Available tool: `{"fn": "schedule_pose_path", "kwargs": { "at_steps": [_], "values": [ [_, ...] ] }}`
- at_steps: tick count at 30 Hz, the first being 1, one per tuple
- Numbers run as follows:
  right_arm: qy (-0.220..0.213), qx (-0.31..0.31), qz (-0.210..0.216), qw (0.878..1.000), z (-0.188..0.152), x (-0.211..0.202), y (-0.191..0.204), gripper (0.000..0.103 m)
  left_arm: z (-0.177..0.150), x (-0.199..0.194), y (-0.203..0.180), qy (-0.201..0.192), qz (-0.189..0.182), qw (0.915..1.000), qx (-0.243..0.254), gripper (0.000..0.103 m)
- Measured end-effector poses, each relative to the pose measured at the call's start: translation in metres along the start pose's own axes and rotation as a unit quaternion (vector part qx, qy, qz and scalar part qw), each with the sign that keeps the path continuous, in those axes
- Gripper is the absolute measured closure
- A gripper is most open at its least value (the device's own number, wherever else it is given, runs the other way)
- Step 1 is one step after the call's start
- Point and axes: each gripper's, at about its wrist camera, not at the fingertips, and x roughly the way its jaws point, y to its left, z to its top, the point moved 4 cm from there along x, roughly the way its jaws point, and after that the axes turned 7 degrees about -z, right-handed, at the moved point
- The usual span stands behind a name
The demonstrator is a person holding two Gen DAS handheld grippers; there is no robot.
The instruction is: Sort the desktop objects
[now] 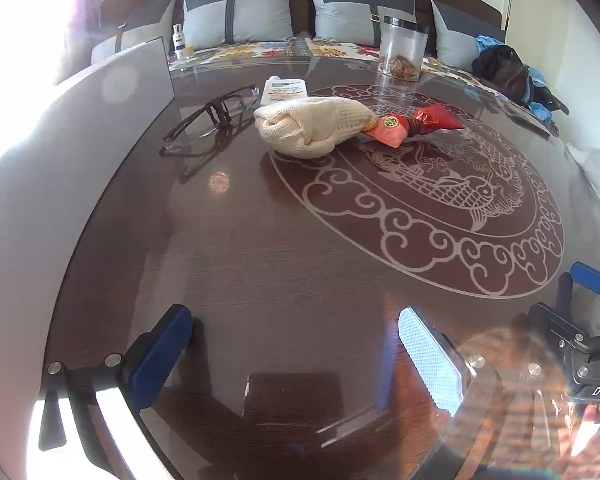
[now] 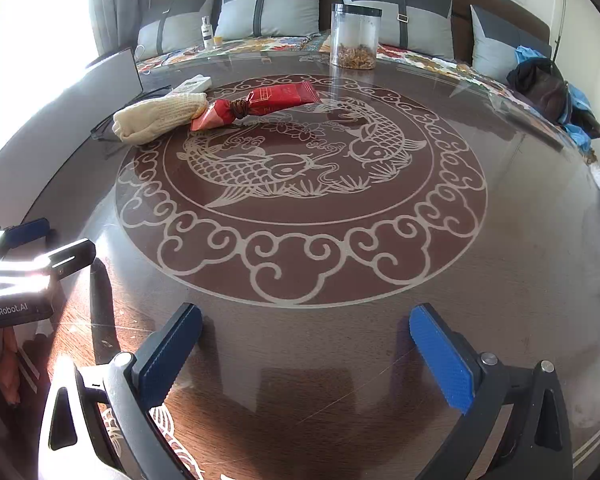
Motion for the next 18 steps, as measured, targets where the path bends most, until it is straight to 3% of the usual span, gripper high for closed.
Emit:
{"fn": "schedule_pose_path", "kwargs": {
  "at_steps": [18],
  "values": [
    [-0.001,0.0,-0.002,1.0,0.0004,-0.0003,0.0006,0.0,0.0004,0.0006,-0.0002,0.0,0.0,1.0,0.0,0.0]
  ]
}}
